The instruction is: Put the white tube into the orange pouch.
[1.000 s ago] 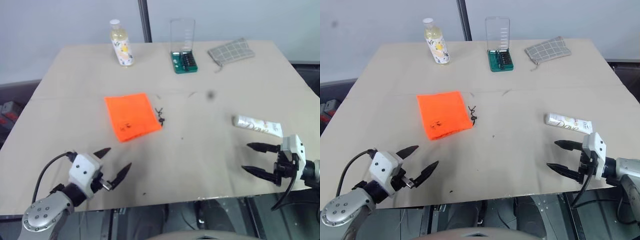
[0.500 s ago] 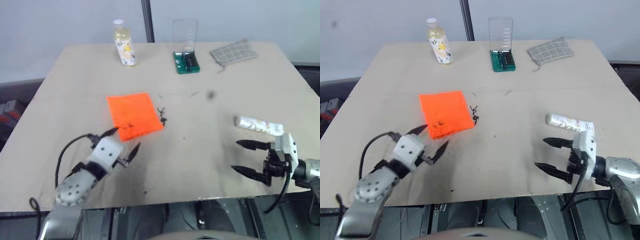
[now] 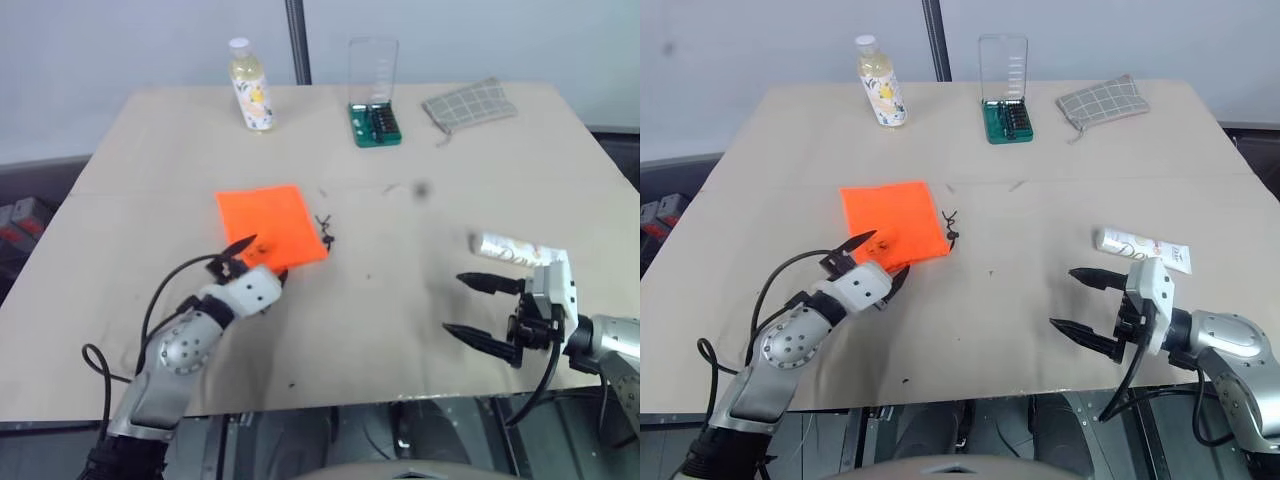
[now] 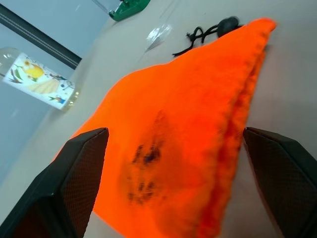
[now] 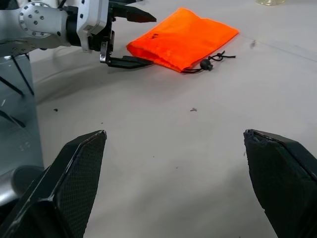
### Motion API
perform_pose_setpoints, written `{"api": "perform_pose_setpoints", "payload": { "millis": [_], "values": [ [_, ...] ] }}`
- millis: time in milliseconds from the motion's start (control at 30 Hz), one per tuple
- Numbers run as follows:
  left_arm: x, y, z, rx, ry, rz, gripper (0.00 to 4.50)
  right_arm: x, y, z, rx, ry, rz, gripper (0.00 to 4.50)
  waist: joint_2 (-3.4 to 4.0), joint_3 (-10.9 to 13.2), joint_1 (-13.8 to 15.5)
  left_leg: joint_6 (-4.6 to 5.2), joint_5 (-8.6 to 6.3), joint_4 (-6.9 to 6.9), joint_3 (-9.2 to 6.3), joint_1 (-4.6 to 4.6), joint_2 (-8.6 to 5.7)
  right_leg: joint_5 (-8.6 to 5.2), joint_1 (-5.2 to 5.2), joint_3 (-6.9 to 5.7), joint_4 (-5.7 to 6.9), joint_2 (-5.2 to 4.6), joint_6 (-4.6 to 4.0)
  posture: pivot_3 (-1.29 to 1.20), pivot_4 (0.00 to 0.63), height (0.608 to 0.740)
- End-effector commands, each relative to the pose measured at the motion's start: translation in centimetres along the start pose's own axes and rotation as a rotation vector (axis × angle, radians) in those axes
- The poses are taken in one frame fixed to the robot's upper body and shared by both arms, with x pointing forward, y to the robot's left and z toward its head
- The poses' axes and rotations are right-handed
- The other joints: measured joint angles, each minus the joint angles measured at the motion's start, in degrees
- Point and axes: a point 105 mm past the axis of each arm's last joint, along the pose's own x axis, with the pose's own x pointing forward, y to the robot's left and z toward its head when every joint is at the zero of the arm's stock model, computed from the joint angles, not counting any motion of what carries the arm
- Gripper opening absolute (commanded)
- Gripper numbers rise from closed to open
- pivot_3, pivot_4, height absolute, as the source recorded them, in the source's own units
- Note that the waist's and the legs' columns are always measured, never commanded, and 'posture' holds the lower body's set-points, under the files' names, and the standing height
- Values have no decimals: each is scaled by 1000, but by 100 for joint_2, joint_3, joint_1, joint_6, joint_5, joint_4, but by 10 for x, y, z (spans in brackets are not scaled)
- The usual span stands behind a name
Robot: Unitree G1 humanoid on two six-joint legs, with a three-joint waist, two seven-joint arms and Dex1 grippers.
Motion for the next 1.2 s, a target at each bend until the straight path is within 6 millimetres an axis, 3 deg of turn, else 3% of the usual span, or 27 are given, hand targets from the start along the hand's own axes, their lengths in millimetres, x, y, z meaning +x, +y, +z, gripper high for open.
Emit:
{"api": "perform_pose_setpoints", "payload": {
  "millis": [33, 133, 233, 467, 500, 767, 867, 1000, 1200],
  "values": [
    [2, 12, 7, 45, -37, 62, 4500, -1, 3, 9, -40, -24, -3, 4473, 0, 0, 0, 0, 0, 0, -1, 0, 0, 0, 0, 0, 0, 0, 0, 0, 150, 740],
    [4, 14, 9, 34, -46, 81, 4500, -1, 3, 8, -38, -21, -4, 4473, 0, 0, 0, 0, 0, 0, -4, -1, 0, 1, 0, 0, 0, -1, 1, 0, 150, 740],
    [5, 6, 6, 24, -34, 39, 3729, -1, 1, 8, -40, -21, -7, 4500, 0, 0, -1, 0, 0, 1, -3, 0, -1, 2, 0, 0, 1, -1, 1, 0, 150, 740],
    [10, 14, 16, -1, -82, 70, 376, -2, 1, 6, -42, -24, -22, 4500, -1, 0, 1, 0, 0, 6, -1, -1, -1, 2, 1, -2, 5, 0, 1, 0, 150, 740],
    [9, 14, 18, -10, -89, 67, 86, -3, 1, 5, -41, -23, -25, 4500, 0, 0, -1, 0, 0, 6, -1, 0, -1, 2, 1, -2, 5, 0, 1, 0, 150, 740],
    [-2, 6, 18, -134, -86, -23, 86, -4, 0, 2, -41, -20, -36, 4500, 0, -1, -5, 0, 0, 6, -2, 1, -1, 2, 1, 0, 8, -1, 0, 0, 150, 740],
    [-3, 13, 20, -48, -84, 1, 847, -4, -1, 1, -39, -20, -37, 4500, 0, -1, -2, 0, 0, 7, -2, 2, -1, 2, 1, 0, 9, 0, 1, 0, 150, 740],
    [-4, 16, 27, 109, -105, -2, 2616, -3, -1, 0, -37, -20, -37, 4500, 0, -1, -3, 0, 0, 7, 5, 2, -1, 2, 1, -2, 11, 3, 0, 0, 150, 740],
    [-6, 20, 27, 274, -112, 18, 2616, -1, 1, 0, -35, -23, -34, 4500, 0, -1, -3, 0, 0, 7, 4, 2, -1, 2, 1, 1, 10, 1, 0, 0, 150, 740]
  ]
}}
